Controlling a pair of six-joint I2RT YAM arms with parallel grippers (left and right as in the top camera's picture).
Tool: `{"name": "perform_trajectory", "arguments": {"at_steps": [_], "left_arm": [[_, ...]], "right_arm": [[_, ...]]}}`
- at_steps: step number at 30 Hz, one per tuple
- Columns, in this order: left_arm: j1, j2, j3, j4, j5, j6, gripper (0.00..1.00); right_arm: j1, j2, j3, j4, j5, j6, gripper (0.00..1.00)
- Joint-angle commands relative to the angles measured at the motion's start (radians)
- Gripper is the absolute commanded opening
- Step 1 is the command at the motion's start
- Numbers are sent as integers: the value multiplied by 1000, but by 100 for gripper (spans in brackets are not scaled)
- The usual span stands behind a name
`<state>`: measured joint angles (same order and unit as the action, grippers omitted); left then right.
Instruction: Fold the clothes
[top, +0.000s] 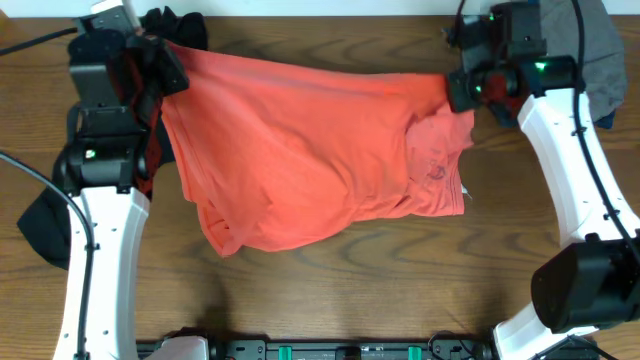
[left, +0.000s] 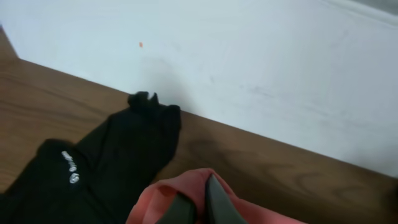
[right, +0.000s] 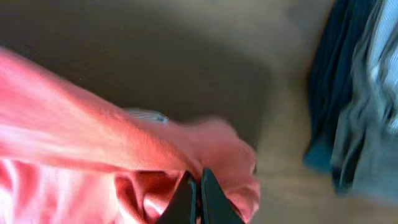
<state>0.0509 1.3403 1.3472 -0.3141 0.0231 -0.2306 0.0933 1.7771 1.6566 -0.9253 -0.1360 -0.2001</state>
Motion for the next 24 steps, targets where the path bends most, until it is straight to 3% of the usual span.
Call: {"name": "perform_trajectory", "arguments": {"at_steps": [1, 5, 11, 17, 24], "left_arm": [[18, -17, 24, -4, -15, 18, 6], [18, -19, 24, -21, -15, 18, 6], [18, -19, 24, -56, -15, 17, 6], [18, -16, 24, -100, -16, 20, 6], [18, -20, 24, -121, -66, 55, 6]], "right_arm": [[-34, -4, 20, -90, 22, 0, 1], [-81, -4, 19, -168, 65, 51, 1], [-127, -2, 17, -93, -28, 57, 1], [-95, 48, 16, 83, -82, -2, 1], [-32, 84, 18, 15, -108, -15, 1]]}}
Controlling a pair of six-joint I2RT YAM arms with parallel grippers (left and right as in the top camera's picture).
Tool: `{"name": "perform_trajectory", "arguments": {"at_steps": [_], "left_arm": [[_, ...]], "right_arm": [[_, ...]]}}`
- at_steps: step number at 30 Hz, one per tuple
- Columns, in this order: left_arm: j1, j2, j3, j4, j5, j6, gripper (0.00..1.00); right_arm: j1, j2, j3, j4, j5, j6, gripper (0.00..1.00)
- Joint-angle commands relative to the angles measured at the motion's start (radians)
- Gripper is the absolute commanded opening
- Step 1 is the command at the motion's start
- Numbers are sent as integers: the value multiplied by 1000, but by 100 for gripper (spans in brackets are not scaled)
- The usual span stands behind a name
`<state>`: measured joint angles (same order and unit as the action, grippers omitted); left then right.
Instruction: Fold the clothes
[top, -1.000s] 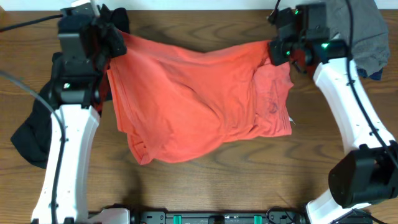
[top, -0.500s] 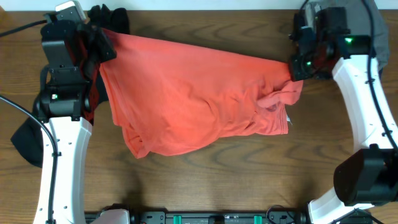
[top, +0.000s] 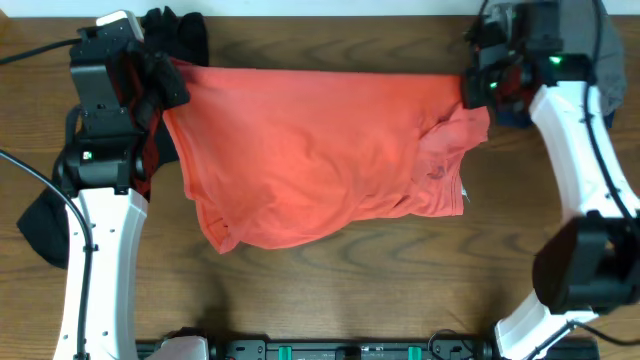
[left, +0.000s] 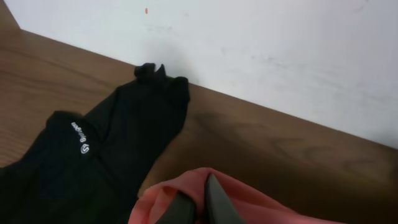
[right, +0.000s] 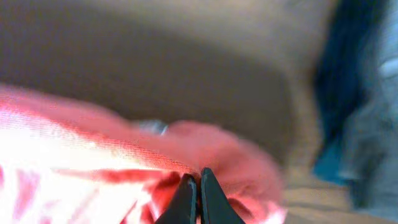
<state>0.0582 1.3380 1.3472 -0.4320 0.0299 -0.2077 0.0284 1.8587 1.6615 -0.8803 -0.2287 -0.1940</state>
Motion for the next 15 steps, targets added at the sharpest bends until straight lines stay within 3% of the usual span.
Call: {"name": "perform_trajectory", "arguments": {"at_steps": [1, 10, 15], "left_arm": [[11, -23, 24, -8, -94, 32, 6], [11, -195, 24, -167, -154, 32, 6], [11, -275, 24, -302, -182, 32, 6]], "right_arm": [[43, -13, 13, -62, -14, -21, 1], [59, -257, 13, -463, -68, -13, 1], [59, -325, 10, -558, -60, -26, 1]]}}
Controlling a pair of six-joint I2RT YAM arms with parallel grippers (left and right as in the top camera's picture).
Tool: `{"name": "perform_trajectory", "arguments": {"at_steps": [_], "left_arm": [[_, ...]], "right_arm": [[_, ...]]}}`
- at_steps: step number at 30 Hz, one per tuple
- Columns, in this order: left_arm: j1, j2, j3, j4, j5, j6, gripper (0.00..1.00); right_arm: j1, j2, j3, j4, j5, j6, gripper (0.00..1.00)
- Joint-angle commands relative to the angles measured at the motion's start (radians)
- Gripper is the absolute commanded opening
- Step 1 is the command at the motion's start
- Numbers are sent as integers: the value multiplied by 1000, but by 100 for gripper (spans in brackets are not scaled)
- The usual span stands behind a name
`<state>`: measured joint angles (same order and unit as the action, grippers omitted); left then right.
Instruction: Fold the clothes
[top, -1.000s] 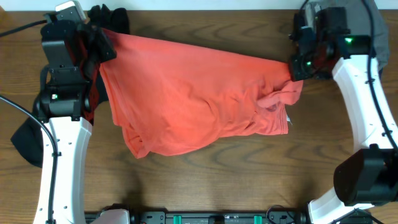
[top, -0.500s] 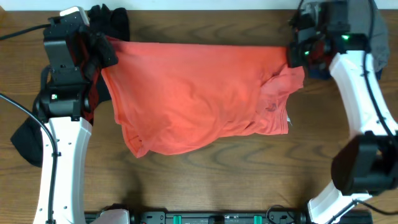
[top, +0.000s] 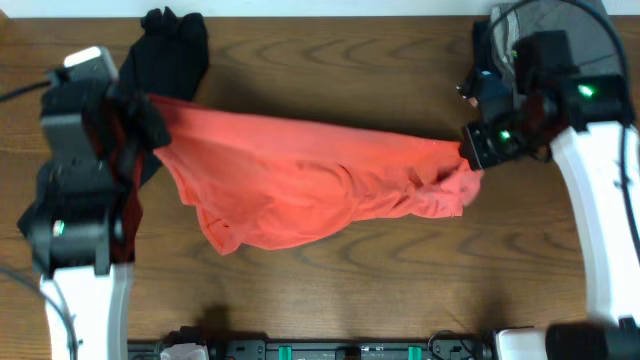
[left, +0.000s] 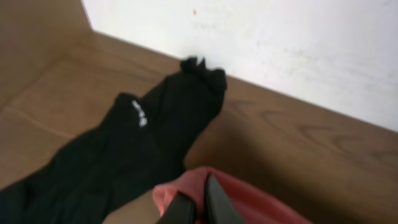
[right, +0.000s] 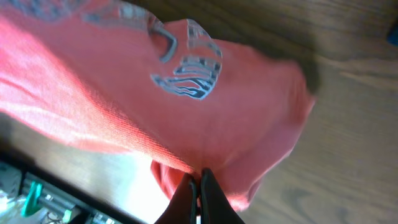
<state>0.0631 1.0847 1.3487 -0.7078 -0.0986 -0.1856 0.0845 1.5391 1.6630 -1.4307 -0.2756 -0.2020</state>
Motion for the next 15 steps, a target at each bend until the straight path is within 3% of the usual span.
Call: {"name": "perform_trajectory", "arguments": {"at_steps": [1, 8, 15], "left_arm": [[6, -23, 23, -47, -76, 10, 6], [6, 77, 13, -100, -158, 10, 6], [6, 248, 13, -68, -157, 10, 6]], "right_arm": [[3, -3, 0, -5, -13, -31, 1], [3, 110, -149, 156, -13, -88, 1], [-28, 363, -182, 468, 24, -79, 1]]}}
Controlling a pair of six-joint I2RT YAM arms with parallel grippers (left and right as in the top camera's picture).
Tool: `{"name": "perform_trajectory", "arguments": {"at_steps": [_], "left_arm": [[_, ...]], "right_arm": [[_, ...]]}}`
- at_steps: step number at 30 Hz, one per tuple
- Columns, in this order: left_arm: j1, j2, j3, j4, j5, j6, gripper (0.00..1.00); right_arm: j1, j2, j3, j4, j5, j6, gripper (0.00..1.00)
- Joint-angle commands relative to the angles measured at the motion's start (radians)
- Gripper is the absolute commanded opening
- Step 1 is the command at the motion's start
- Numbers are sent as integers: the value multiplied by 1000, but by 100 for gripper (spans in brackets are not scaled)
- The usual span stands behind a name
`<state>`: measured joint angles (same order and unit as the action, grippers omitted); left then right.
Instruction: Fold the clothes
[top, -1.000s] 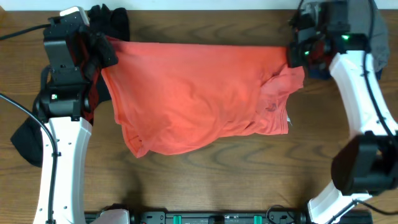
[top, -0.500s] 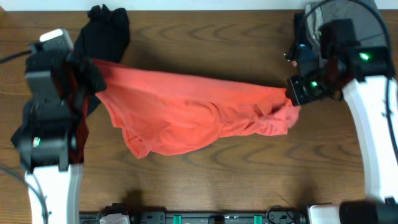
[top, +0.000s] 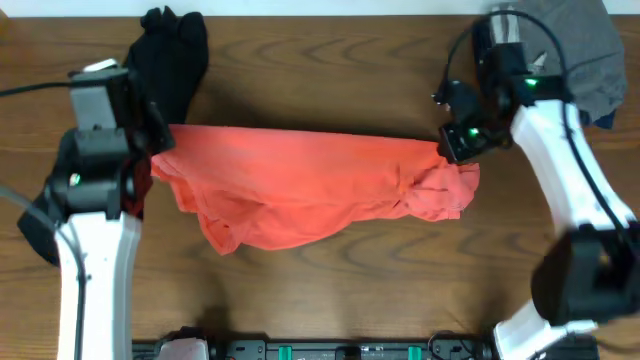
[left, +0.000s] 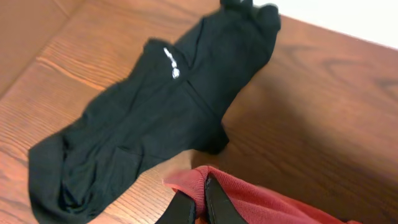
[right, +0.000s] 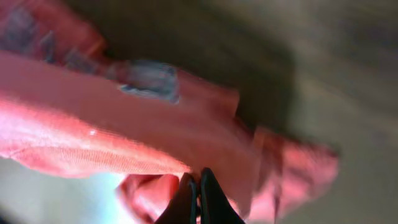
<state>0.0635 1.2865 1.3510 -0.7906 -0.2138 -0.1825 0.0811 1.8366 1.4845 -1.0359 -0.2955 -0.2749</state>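
Note:
An orange-red shirt (top: 300, 185) stretches across the middle of the table, its top edge drawn straight between both grippers and its lower part bunched at the left. My left gripper (top: 160, 135) is shut on the shirt's upper left corner (left: 214, 190). At the right, my right gripper (top: 447, 148) is shut on the upper right corner, where pink-red cloth (right: 155, 143) fills the right wrist view above the closed fingers (right: 198, 186). That view is blurred.
A black garment (top: 170, 55) lies at the back left, just behind the left gripper, and spreads over the wood (left: 143, 118). More dark cloth (top: 35, 225) lies at the left edge. A grey and blue heap of clothes (top: 580, 50) sits at the back right corner.
Both grippers, still shut on the shirt's corners, have come a little nearer the front. The shirt's top edge is now straighter and the cloth lies in a narrower band.
Both grippers held the shirt's upper corners at the back of the table, the cloth spread wide and hanging forward. The top edge was then pulled taut near the back wall. After that the grippers stood further forward, and the shirt now forms a folded, narrower strip.

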Motion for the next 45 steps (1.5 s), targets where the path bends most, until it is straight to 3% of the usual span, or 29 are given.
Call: {"name": "perform_trajectory", "arguments": {"at_steps": [1, 4, 9, 10, 11, 12, 14, 25, 32, 45], "left_arm": [[5, 67, 11, 22, -42, 6, 6], [5, 122, 11, 44, -42, 6, 6], [5, 161, 11, 59, -42, 6, 6], [5, 163, 11, 62, -42, 6, 6], [5, 163, 11, 63, -42, 6, 6], [5, 163, 11, 64, -42, 6, 6], [5, 163, 11, 67, -42, 6, 6], [5, 163, 11, 80, -42, 6, 6], [5, 163, 11, 78, -41, 6, 6], [5, 163, 11, 79, -41, 6, 6]], "right_arm": [[-35, 93, -3, 143, 74, 9, 1], [-65, 146, 13, 288, 208, 84, 1], [-123, 149, 67, 337, 241, 95, 1], [-134, 149, 87, 325, 230, 95, 9], [-138, 148, 105, 306, 212, 95, 37], [-140, 148, 125, 281, 198, 95, 57], [-138, 146, 171, 216, 168, 95, 75], [66, 95, 293, -25, 97, 97, 71], [168, 100, 163, -77, 180, 266, 60], [212, 100, -2, -58, 260, 358, 46]]}}
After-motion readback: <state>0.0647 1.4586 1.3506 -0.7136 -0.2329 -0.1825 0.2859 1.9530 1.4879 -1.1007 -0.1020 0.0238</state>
